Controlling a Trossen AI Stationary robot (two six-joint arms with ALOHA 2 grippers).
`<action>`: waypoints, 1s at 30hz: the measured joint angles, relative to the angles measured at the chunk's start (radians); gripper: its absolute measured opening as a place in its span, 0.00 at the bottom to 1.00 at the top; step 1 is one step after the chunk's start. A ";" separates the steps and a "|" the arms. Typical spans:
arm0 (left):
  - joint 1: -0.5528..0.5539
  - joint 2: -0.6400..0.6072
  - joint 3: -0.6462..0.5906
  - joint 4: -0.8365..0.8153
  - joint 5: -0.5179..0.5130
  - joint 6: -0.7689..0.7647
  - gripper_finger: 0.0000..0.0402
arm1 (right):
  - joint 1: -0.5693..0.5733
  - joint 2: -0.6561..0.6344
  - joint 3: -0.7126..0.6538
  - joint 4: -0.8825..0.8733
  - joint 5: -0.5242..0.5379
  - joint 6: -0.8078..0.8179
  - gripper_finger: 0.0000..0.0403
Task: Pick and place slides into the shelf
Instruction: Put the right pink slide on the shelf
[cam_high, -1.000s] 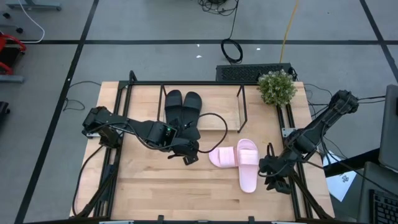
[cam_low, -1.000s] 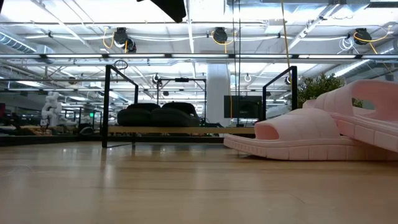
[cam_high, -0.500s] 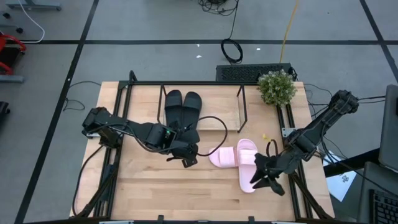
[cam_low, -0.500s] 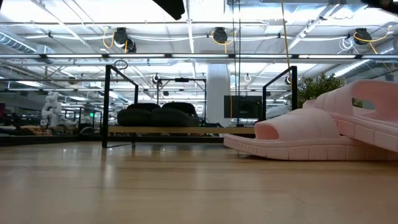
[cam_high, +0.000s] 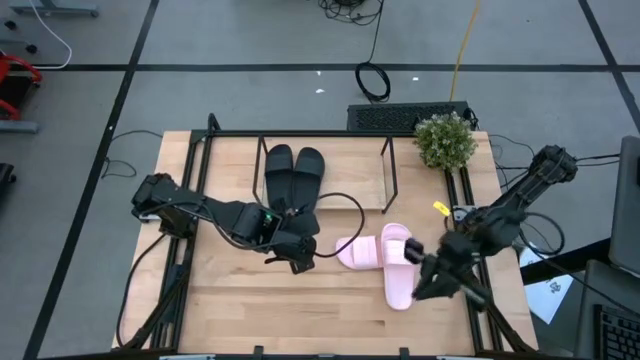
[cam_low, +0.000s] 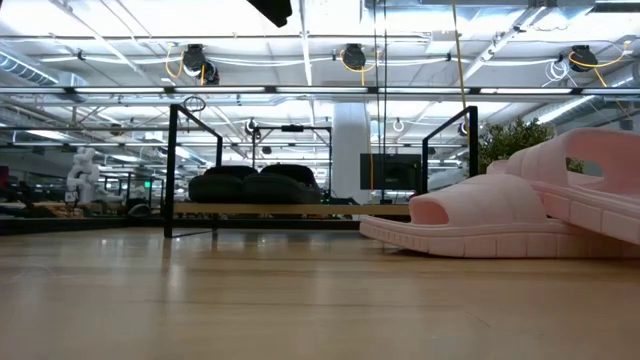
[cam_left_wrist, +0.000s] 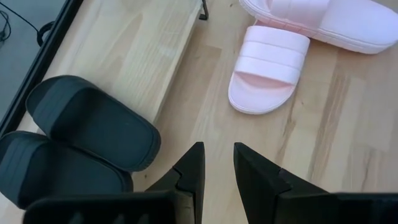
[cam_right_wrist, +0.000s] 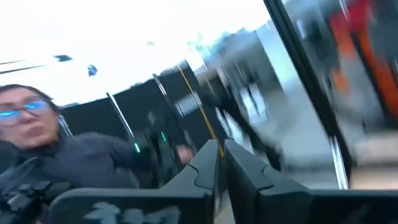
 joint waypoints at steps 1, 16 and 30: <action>-0.004 0.000 0.000 -0.004 0.000 -0.002 0.21 | 0.000 0.000 0.000 0.056 0.000 -0.064 0.03; -0.052 0.000 0.000 -0.072 0.001 -0.027 0.21 | -0.117 0.053 0.555 -0.422 0.098 -0.615 0.01; -0.089 0.000 0.000 -0.080 0.027 0.008 0.21 | -0.148 0.335 1.308 -0.708 0.097 -1.000 0.01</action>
